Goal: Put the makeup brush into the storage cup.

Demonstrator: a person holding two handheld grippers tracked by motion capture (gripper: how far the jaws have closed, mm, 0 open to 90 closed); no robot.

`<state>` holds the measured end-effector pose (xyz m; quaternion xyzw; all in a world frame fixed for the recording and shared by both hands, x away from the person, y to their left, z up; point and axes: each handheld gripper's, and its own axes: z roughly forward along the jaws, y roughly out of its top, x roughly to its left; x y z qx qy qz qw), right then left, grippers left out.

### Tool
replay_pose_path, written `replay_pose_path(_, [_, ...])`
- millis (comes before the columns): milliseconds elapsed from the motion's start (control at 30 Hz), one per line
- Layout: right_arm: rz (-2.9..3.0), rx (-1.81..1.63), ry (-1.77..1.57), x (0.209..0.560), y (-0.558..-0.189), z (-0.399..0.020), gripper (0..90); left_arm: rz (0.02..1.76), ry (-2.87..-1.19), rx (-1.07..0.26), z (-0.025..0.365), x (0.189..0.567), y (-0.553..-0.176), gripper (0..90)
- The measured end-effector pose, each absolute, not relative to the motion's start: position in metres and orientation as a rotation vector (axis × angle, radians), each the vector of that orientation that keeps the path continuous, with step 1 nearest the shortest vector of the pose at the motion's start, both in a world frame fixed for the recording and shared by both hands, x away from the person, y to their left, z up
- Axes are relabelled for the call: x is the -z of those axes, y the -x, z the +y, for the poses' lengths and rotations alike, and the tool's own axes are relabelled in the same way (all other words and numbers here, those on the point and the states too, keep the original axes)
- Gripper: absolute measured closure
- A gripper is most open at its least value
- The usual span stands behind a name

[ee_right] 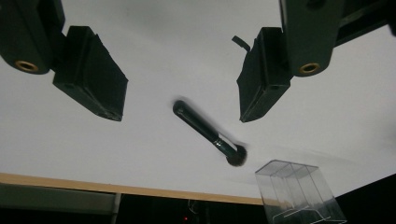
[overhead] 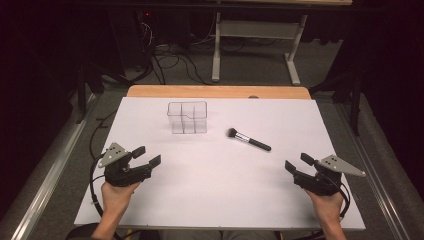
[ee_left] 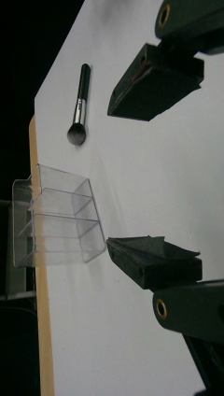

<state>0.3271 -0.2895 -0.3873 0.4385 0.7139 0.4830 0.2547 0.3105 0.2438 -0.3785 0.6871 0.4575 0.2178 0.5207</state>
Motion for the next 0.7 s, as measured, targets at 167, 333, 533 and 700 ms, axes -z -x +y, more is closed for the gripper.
replay_pose_path(167, [1.95,-1.301,-1.188,0.3879,-0.3269,-0.2876,34.7,1.106,-1.636,-0.526,0.2449,0.3787,-0.3103,30.2])
replay_pose_path(333, [1.953,-1.298,-1.178,0.3883,-0.3271,-0.2867,34.7,1.104,-1.639,-0.521,0.2445,0.3787,-0.3105,30.1])
replay_pose_path(533, [1.957,-1.296,-1.184,0.3889,-0.3271,-0.2859,34.7,1.099,-1.65,-0.518,0.2428,0.379,-0.3109,30.1])
replay_pose_path(700, [1.958,-1.294,-1.182,0.389,-0.3273,-0.2855,34.7,1.095,-1.658,-0.514,0.2421,0.3794,-0.3115,30.2])
